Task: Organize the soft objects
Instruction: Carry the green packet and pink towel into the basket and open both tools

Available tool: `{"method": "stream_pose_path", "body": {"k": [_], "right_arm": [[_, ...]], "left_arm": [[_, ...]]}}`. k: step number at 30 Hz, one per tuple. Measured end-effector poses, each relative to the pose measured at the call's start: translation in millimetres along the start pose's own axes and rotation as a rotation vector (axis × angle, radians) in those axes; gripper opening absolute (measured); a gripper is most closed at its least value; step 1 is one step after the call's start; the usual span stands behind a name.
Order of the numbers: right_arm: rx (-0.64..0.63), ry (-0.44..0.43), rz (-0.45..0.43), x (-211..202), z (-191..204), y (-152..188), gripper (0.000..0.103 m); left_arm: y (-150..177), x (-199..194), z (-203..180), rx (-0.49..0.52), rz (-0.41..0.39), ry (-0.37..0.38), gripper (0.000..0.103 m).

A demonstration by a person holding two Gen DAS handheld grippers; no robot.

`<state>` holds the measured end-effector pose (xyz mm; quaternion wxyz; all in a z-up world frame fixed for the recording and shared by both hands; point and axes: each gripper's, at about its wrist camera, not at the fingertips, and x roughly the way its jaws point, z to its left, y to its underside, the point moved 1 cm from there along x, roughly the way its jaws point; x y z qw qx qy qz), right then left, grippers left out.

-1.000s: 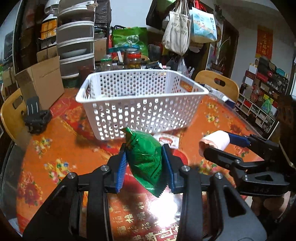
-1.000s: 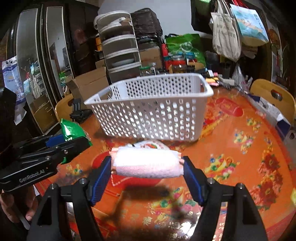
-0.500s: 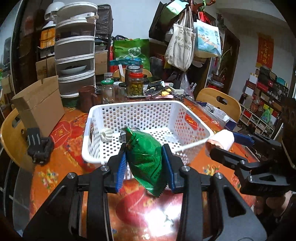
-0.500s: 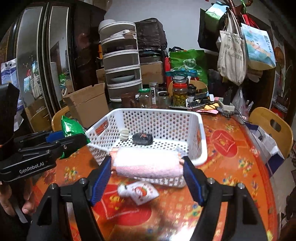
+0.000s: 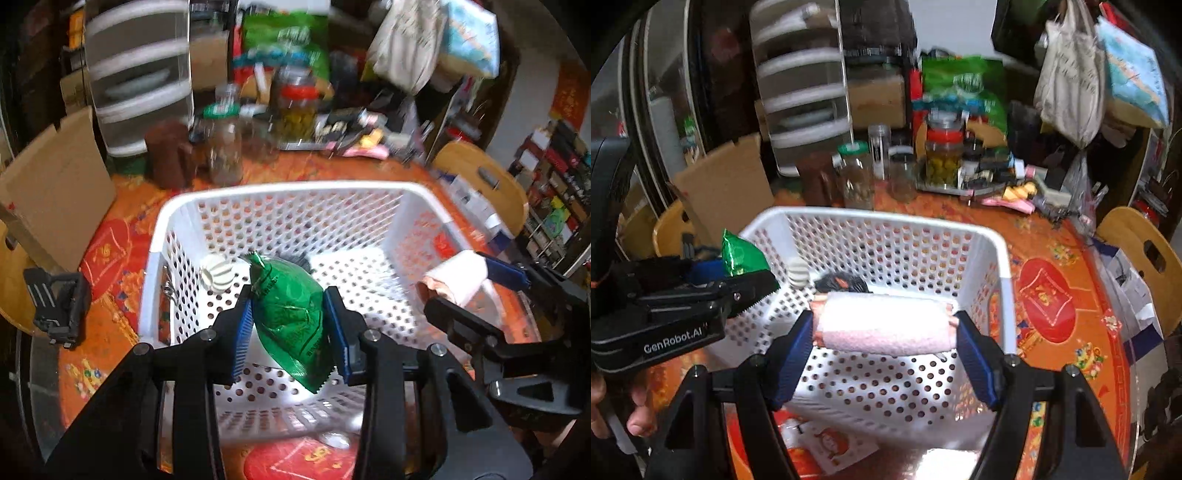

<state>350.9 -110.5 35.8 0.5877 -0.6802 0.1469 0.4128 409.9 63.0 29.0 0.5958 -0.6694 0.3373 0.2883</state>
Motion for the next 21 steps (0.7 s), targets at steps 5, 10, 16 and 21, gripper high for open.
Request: {"method": "stream_pose_path", "body": {"k": [5, 10, 16, 21], "right_arm": [[-0.020, 0.020, 0.053, 30, 1, 1, 0.074], [-0.004, 0.003, 0.069, 41, 0, -3, 0.075], [0.012, 0.005, 0.071, 46, -6, -2, 0.076], [0.022, -0.009, 0.040, 36, -7, -1, 0.087]], "left_arm": [[-6, 42, 5, -0.004, 0.095, -0.042, 0.036], [-5, 62, 7, -0.006, 0.136, -0.059, 0.038], [2, 61, 13, -0.014, 0.122, -0.056, 0.059], [1, 51, 12, -0.019, 0.077, -0.038, 0.073]]}}
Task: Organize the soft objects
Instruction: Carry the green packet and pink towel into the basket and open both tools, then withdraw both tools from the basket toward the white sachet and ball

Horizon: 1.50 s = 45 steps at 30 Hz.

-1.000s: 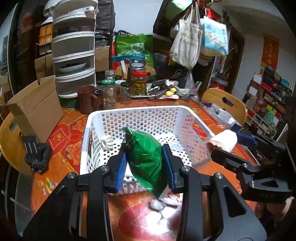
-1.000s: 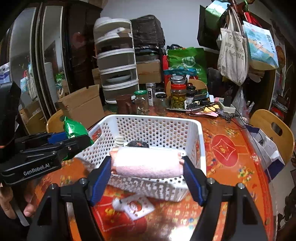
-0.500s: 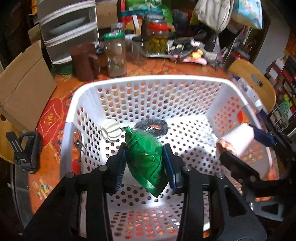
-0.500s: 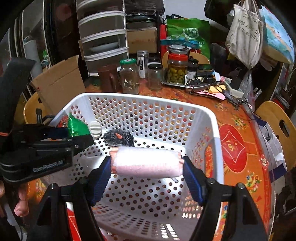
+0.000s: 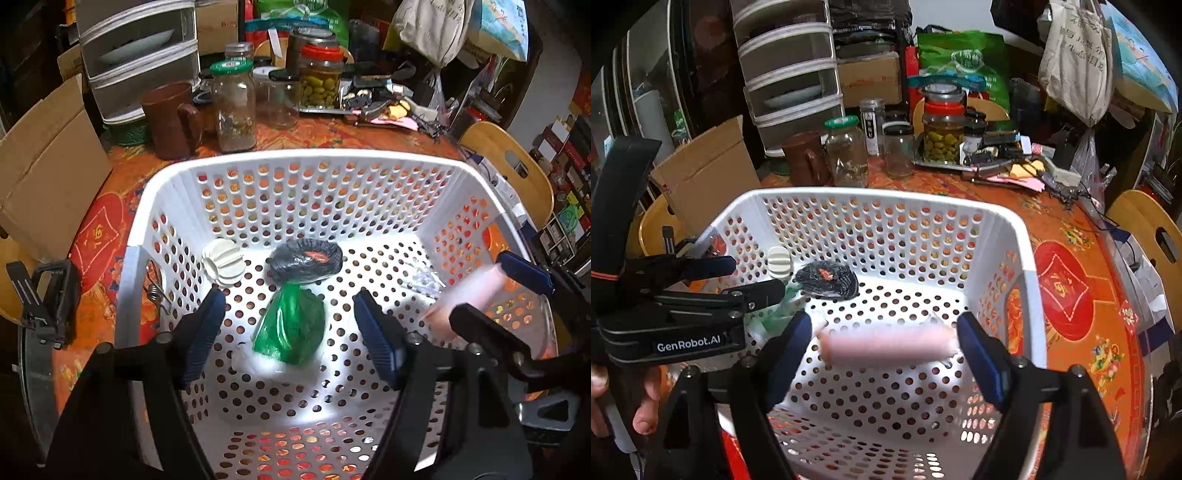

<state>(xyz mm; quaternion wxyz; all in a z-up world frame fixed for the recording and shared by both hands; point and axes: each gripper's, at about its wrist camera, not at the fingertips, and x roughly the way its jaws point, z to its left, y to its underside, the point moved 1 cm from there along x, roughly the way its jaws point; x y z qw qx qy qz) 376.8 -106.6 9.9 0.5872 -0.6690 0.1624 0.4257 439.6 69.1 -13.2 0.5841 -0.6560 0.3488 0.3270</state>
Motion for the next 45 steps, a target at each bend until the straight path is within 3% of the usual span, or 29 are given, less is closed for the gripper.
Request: {"method": "stream_pose_path", "body": {"k": [3, 7, 14, 21, 26, 31, 39, 45], "right_arm": [[0.001, -0.013, -0.028, -12, 0, 0, 0.096], [0.004, -0.018, -0.064, -31, -1, 3, 0.100], [0.014, 0.009, -0.121, -69, -4, 23, 0.103], [0.005, 0.030, -0.175, -109, 3, 57, 0.103], [0.017, 0.015, -0.231, -145, 9, 93, 0.103], [0.028, 0.003, -0.251, -167, 18, 133, 0.103], [0.112, -0.031, -0.261, -177, 22, 191, 0.103], [0.132, -0.062, -0.218, -165, 29, 214, 0.103]], "left_arm": [[0, -12, 0, -0.005, -0.029, 0.008, 0.075], [5, -36, 1, 0.007, -0.087, 0.003, 0.078], [32, -88, -5, 0.057, -0.209, -0.020, 0.101], [83, -134, -8, 0.085, -0.284, -0.019, 0.103], [129, -170, 1, 0.058, -0.343, -0.058, 0.103], [181, -205, 5, 0.034, -0.409, -0.034, 0.103], [252, -217, 8, -0.028, -0.423, 0.013, 0.103], [272, -186, 9, -0.023, -0.358, 0.017, 0.103]]}}
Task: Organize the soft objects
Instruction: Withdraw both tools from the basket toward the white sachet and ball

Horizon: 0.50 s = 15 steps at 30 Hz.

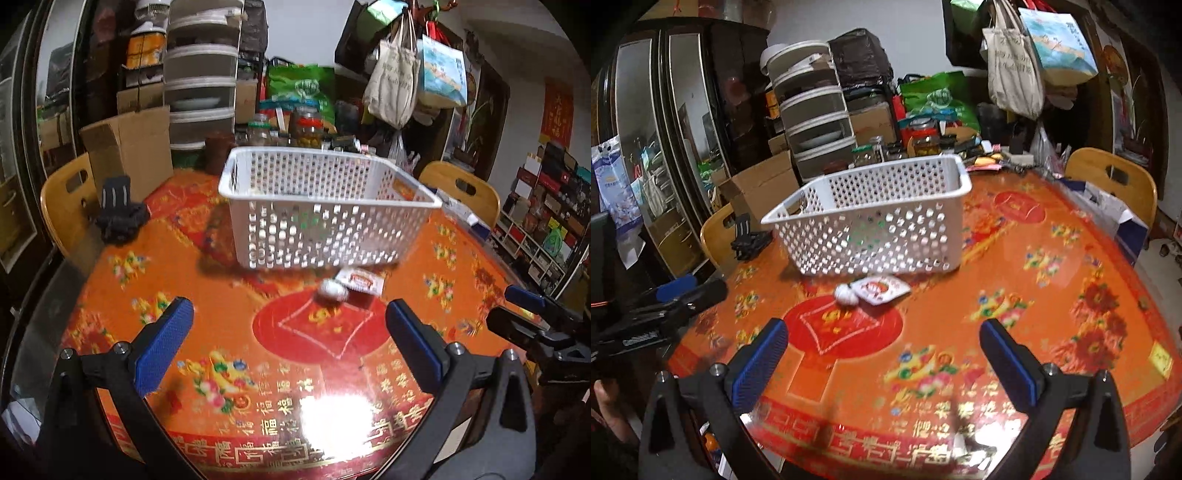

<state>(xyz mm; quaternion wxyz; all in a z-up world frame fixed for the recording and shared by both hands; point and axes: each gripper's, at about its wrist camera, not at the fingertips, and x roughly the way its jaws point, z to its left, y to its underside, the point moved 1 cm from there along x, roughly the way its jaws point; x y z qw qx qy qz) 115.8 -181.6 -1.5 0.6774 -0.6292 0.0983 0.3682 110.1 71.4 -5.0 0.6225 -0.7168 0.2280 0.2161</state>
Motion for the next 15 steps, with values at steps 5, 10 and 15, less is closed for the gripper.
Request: {"method": "stream_pose_path", "body": {"k": [5, 10, 15], "right_arm": [[0.002, -0.006, 0.024, 7, 1, 7, 0.103], [0.006, -0.008, 0.046, 16, -2, 10, 0.103], [0.008, -0.007, 0.054, 20, -4, 11, 0.103]], "left_arm": [[3, 22, -1, 0.001, 0.015, -0.018, 0.103], [8, 60, -6, 0.007, 0.075, -0.016, 0.103], [15, 96, -8, 0.000, 0.132, -0.005, 0.103]]}}
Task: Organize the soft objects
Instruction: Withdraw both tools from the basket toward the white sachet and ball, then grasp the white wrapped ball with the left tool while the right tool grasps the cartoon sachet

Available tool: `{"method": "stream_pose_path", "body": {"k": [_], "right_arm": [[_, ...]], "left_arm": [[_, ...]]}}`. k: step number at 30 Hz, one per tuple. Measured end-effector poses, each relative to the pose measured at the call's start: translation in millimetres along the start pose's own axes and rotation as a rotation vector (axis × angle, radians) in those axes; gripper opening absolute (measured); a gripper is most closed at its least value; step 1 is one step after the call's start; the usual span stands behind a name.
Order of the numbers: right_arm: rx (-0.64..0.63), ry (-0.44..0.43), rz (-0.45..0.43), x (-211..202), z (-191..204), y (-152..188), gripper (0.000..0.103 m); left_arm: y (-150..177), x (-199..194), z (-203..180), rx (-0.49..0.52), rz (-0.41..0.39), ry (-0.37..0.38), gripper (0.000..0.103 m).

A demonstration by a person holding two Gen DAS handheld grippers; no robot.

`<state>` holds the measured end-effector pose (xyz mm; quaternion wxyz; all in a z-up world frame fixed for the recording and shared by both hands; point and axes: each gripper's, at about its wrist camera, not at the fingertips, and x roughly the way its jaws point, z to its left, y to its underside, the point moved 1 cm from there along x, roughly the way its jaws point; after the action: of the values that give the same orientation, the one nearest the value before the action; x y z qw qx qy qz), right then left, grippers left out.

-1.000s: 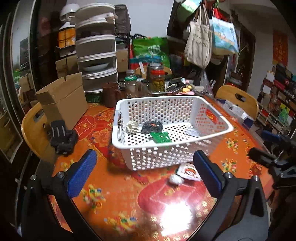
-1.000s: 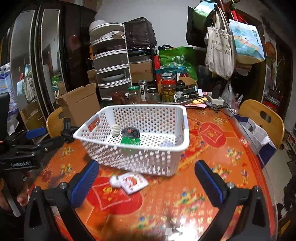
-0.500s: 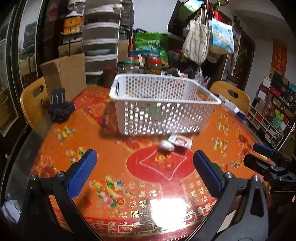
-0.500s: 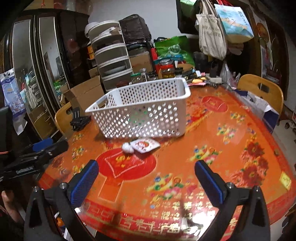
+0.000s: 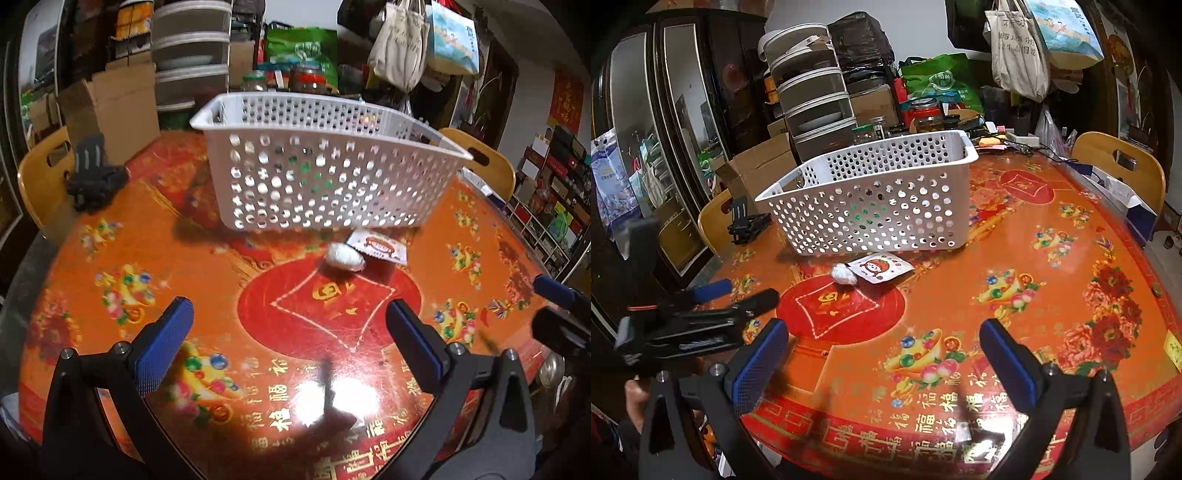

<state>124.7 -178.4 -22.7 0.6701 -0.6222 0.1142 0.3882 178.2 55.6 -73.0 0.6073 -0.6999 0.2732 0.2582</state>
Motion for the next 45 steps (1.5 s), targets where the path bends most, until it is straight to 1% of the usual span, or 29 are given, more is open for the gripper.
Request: {"method": "stream_pose_path", "body": {"k": [5, 8, 10, 13, 18, 20, 21, 23, 24, 26, 27, 28, 32, 37, 39, 40, 43, 45], "right_arm": [[0.005, 0.009, 0.009, 11, -6, -3, 0.103], [-0.003, 0.017, 0.052, 33, -13, -8, 0.103], [0.026, 0.014, 0.068, 45, -23, -11, 0.102], [0.066, 0.015, 0.058, 46, -34, -13, 0.101], [0.072, 0.029, 0.048, 41, -40, -12, 0.101], [0.071, 0.037, 0.048, 40, -41, -13, 0.101], [0.069, 0.041, 0.047, 40, -41, -13, 0.101], [0.068, 0.047, 0.045, 40, -41, -15, 0.101], [0.067, 0.050, 0.044, 41, -40, -15, 0.101], [0.062, 0.055, 0.047, 44, -37, -18, 0.101], [0.057, 0.055, 0.049, 46, -36, -19, 0.101], [0.050, 0.055, 0.053, 49, -33, -20, 0.101], [0.016, 0.047, 0.074, 66, -21, -24, 0.101], [-0.066, 0.045, 0.142, 105, -2, -27, 0.100], [-0.109, 0.060, 0.175, 122, 6, -28, 0.094], [-0.122, 0.068, 0.189, 131, 9, -30, 0.093], [-0.128, 0.086, 0.203, 149, 12, -35, 0.092], [-0.134, 0.092, 0.216, 158, 13, -38, 0.092]], "left_arm": [[-4, 28, -5, 0.003, 0.030, 0.006, 0.103], [-15, 52, -14, 0.026, 0.064, 0.021, 0.103], [-22, 67, -20, 0.045, 0.087, 0.030, 0.103], [-29, 86, -33, 0.091, 0.112, 0.015, 0.102], [-38, 99, -51, 0.129, 0.110, 0.008, 0.092], [-41, 101, -55, 0.137, 0.109, 0.002, 0.081], [-42, 104, -58, 0.143, 0.112, 0.000, 0.079], [-41, 107, -62, 0.151, 0.120, -0.002, 0.068], [-42, 109, -63, 0.153, 0.127, 0.000, 0.065], [-40, 111, -61, 0.154, 0.134, 0.007, 0.051], [-40, 112, -61, 0.155, 0.135, 0.011, 0.046], [-39, 113, -60, 0.156, 0.137, 0.015, 0.036], [-36, 105, -48, 0.138, 0.113, 0.034, 0.036], [-36, 91, -10, 0.060, 0.079, 0.037, 0.036], [-38, 91, 11, 0.018, 0.073, 0.027, 0.036], [-39, 91, 18, 0.003, 0.071, 0.027, 0.036], [-40, 86, 35, -0.028, 0.059, 0.036, 0.036], [-41, 87, 42, -0.047, 0.066, 0.054, 0.036]]}}
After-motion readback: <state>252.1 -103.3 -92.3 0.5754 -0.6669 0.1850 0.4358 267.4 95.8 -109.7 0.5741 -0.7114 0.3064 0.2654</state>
